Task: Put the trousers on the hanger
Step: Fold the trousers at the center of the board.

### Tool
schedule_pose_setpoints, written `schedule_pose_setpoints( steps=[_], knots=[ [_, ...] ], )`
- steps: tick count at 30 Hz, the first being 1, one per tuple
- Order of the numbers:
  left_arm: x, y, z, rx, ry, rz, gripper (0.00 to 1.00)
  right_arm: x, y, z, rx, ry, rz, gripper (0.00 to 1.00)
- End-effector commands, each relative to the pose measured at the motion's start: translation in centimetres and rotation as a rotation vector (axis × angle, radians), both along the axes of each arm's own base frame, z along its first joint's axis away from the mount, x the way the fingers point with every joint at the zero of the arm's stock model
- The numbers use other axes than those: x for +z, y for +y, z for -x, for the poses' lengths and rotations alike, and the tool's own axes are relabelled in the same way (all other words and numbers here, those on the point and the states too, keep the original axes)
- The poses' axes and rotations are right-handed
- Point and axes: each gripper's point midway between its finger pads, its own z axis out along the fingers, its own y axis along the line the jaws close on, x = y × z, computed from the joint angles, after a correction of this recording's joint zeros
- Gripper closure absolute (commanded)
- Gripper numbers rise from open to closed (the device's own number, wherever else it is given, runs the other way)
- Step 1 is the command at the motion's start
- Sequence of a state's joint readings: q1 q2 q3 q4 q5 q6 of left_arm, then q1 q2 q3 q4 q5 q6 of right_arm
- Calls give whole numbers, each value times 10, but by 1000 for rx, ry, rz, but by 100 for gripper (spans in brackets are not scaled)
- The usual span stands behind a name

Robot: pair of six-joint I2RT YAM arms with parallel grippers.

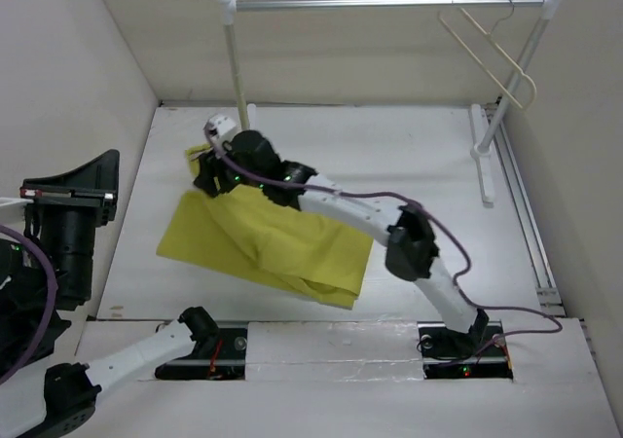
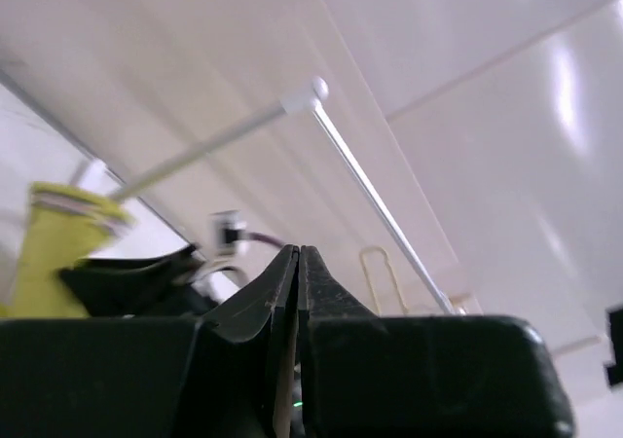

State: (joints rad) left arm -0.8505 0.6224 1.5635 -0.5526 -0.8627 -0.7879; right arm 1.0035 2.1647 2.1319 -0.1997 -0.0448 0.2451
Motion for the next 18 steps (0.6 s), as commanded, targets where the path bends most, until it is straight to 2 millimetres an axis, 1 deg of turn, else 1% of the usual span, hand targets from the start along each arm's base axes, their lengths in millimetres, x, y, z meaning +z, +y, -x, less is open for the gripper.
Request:
schedule_pose_setpoints(
  steps=[1, 2, 3, 4, 5, 6, 7, 8, 9, 10, 11, 12, 13, 14, 15, 16, 17, 18],
  knots=[
    [-28, 17, -11, 152, 121, -121, 100, 28, 82, 71, 293, 26, -223, 40],
    [-29, 19, -10, 162, 126, -114, 98, -3, 96, 78, 333, 70, -192, 27],
    [-35, 27, -7, 189, 143, -112, 95, -11, 97, 90, 396, 95, -172, 24],
    [-43, 25, -9, 193, 158, -123, 92, -24, 95, 93, 408, 112, -147, 24],
    [-47, 25, -9, 196, 162, -110, 90, -2, 83, 99, 416, 85, -160, 23],
    [-54, 27, -9, 203, 170, -109, 86, -45, 71, 101, 391, 123, -89, 25],
    [-72, 19, -15, 203, 202, -149, 83, -45, 62, 103, 386, 101, -91, 26],
    [-83, 15, -19, 204, 221, -176, 79, -47, 48, 100, 369, 102, -82, 26],
    [-97, 11, -24, 220, 255, -201, 71, -22, 26, 95, 353, 72, -108, 29],
    [-123, 1, -33, 225, 308, -260, 67, -62, 6, 99, 343, 115, -28, 34],
    [-138, -5, -38, 231, 342, -289, 64, -67, -9, 100, 331, 121, -10, 38],
    [-156, -17, -48, 229, 382, -317, 58, -47, -28, 102, 321, 94, -27, 50],
    [-180, -28, -56, 223, 424, -375, 57, -76, -46, 112, 321, 132, 34, 65],
    [-193, -38, -62, 207, 444, -409, 57, -81, -59, 117, 315, 132, 60, 81],
    [-204, -62, -76, 154, 450, -430, 57, -88, -75, 117, 286, 141, 95, 100],
    [-228, -73, -82, 131, 489, -501, 58, -72, -90, 124, 280, 122, 83, 100],
    [-240, -80, -89, 122, 515, -527, 58, -96, -108, 132, 268, 150, 134, 100],
    [-255, -98, -102, 79, 551, -555, 57, -107, -124, 135, 236, 171, 176, 100]
  ],
)
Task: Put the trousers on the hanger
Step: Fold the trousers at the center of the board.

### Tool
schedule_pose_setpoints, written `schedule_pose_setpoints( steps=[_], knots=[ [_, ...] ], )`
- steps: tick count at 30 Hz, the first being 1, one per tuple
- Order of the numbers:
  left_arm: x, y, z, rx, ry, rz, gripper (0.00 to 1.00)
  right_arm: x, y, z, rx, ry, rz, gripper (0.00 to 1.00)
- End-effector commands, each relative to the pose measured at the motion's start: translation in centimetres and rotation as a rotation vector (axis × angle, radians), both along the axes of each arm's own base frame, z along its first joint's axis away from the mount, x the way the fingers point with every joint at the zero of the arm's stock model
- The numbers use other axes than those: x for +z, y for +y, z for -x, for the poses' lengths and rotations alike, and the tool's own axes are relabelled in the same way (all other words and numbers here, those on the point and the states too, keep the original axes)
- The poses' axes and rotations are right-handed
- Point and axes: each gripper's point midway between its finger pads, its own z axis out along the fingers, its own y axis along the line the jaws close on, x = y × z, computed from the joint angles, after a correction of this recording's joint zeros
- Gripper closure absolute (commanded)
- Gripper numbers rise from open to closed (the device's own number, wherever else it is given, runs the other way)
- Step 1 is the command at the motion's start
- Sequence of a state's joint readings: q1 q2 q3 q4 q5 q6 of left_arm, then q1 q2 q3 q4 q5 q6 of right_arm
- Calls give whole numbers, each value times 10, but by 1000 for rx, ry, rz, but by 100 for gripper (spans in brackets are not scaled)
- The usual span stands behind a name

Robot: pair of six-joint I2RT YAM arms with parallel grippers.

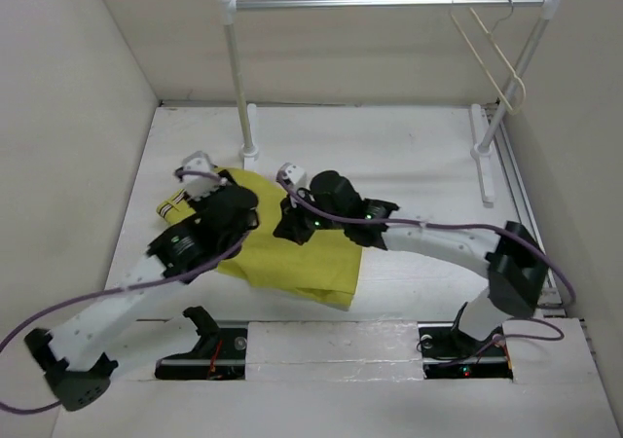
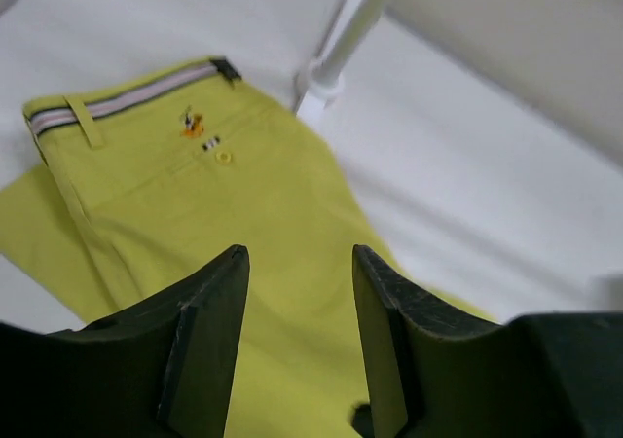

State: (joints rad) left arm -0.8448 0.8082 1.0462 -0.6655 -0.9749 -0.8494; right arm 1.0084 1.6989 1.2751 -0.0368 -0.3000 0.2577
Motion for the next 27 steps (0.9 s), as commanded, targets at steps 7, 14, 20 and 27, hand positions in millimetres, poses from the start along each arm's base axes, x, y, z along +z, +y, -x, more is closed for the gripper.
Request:
schedule_pose_setpoints(
  steps=[7, 14, 20, 27],
  knots=[
    [-114, 17, -107, -75, 317, 123, 50, -70, -102, 43, -117, 51, 169, 58],
    [-154, 56, -160, -23, 454, 107, 17, -88, -167, 41, -285, 95, 294, 26],
    [-215, 66, -156, 29, 652, 84, 13, -124, -192, 43, -290, 178, 323, 20],
    [-264, 128, -81, 316, 758, 186, 21, -167, -218, 47, -313, 285, 355, 79]
  ],
)
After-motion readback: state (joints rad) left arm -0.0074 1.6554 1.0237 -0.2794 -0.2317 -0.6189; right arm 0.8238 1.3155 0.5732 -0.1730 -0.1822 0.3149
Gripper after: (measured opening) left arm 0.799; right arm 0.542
